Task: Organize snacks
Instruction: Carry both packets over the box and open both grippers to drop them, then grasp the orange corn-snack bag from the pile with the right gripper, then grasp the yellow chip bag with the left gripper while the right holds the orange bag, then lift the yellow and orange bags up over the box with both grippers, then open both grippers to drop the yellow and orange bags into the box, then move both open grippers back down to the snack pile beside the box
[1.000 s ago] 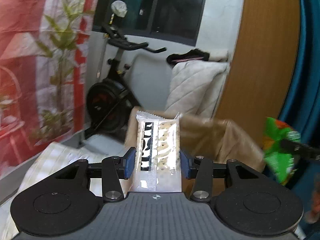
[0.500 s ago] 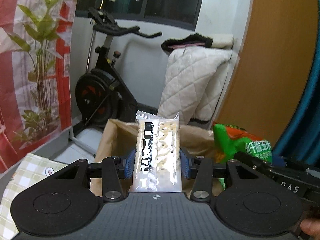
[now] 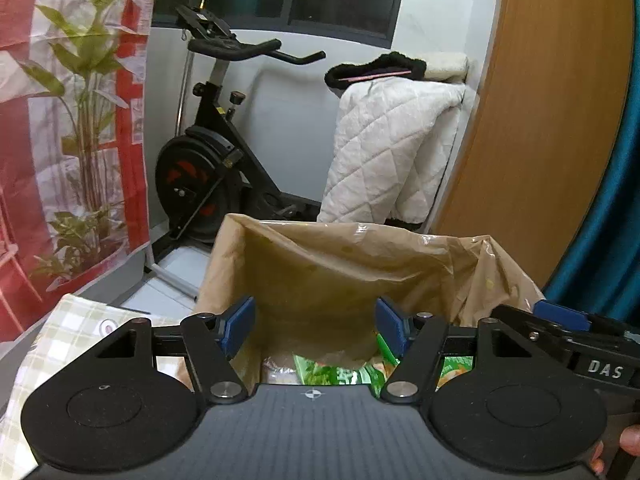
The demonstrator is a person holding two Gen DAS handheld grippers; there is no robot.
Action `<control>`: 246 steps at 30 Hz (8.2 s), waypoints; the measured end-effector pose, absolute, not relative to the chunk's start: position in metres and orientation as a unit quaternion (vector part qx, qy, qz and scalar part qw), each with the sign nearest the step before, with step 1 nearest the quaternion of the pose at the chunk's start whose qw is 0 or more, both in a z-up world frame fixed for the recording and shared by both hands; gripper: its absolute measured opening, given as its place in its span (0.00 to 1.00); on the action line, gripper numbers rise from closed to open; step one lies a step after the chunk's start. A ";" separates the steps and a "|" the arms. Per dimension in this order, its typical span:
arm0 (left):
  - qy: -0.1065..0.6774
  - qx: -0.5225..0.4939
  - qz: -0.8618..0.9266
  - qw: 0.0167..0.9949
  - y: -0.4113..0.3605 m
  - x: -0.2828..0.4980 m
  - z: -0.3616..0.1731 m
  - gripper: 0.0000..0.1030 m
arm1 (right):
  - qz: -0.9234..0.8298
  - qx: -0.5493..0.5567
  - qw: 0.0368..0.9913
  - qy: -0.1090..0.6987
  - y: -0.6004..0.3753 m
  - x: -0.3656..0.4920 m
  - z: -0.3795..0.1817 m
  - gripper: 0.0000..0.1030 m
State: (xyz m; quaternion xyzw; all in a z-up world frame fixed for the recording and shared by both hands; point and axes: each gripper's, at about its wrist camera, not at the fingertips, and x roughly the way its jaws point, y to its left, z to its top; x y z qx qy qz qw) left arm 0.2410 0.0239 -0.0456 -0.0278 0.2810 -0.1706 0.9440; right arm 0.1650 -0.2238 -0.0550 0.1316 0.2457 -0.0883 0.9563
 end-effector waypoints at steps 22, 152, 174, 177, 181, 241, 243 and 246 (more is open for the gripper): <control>0.310 -0.086 -0.155 0.934 0.079 0.078 -0.113 0.70 | -0.011 0.135 0.944 0.300 -0.143 0.004 -0.107 0.93; 0.121 -0.045 -0.185 0.974 0.049 0.129 -0.002 0.79 | -0.006 0.056 0.988 0.145 -0.196 0.042 0.045 0.59; 0.199 0.013 -0.160 0.967 0.006 0.260 -0.038 0.83 | -0.053 0.035 0.961 0.268 -0.207 0.206 -0.051 0.63; 0.197 0.001 -0.177 0.964 0.008 0.257 -0.037 0.92 | -0.048 0.040 0.959 0.275 -0.205 0.204 -0.057 0.74; 0.186 0.012 -0.181 0.966 0.008 0.248 -0.032 0.94 | -0.046 0.048 0.961 0.269 -0.207 0.197 -0.052 0.77; 0.309 -0.053 -0.129 0.941 0.079 0.085 -0.144 0.85 | -0.067 0.082 0.940 0.325 -0.184 -0.024 -0.142 0.69; 0.315 -0.052 -0.137 0.938 0.076 0.084 -0.147 0.84 | -0.068 0.082 0.937 0.332 -0.186 -0.026 -0.149 0.68; 0.323 -0.048 -0.150 0.933 0.071 0.082 -0.154 0.81 | -0.058 0.087 0.932 0.347 -0.186 -0.029 -0.160 0.63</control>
